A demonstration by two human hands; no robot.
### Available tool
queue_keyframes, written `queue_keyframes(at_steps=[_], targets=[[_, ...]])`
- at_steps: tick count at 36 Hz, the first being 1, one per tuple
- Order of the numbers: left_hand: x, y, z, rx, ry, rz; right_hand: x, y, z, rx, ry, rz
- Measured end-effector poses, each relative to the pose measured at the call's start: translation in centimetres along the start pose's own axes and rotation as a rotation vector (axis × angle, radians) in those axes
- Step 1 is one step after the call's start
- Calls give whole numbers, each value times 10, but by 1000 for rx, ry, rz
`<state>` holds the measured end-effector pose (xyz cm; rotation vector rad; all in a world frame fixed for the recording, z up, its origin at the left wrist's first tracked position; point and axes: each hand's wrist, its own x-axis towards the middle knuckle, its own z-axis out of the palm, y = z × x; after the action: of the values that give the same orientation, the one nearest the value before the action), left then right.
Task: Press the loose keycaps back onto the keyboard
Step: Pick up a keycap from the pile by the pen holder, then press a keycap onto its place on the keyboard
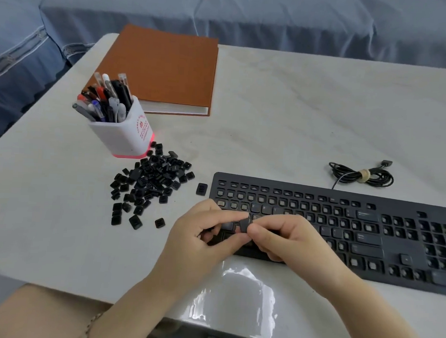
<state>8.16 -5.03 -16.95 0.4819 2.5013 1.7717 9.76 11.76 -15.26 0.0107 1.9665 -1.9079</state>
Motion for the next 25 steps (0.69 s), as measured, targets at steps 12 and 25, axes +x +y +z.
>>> queue_keyframes(at_steps=[12, 25], targets=[[-4, -4, 24, 20, 39, 26, -8, 15, -6, 296, 176, 147], [3, 8, 84, -1, -96, -240, -48, 37, -61, 457, 508, 257]])
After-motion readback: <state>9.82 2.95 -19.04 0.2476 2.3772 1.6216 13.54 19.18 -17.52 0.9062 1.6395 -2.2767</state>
